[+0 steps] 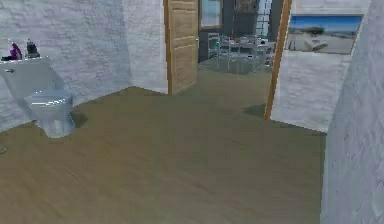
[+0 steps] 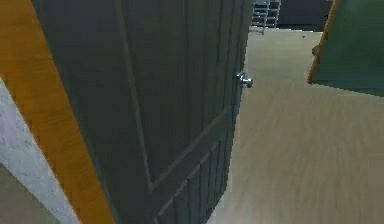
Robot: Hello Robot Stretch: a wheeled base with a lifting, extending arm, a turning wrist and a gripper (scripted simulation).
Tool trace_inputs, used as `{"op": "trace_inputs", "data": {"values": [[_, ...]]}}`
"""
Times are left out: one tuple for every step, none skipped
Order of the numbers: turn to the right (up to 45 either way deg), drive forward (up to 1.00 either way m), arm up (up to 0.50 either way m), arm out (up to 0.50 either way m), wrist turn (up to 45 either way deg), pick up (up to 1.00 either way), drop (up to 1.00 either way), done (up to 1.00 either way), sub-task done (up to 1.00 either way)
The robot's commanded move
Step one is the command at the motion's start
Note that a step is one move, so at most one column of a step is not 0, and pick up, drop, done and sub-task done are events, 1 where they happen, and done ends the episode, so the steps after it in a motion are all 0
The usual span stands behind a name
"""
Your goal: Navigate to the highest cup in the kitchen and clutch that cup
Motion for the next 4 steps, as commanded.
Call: {"op": "trace_inputs", "data": {"values": [[-24.0,0.0,0.0,0.0,0.0,0.0,0.0,0.0,0.0],[0.0,0.35,0.0,0.0,0.0,0.0,0.0,0.0,0.0],[33.0,0.0,0.0,0.0,0.0,0.0,0.0,0.0,0.0],[0.0,1.0,0.0,0.0,0.0,0.0,0.0,0.0,0.0]]}}
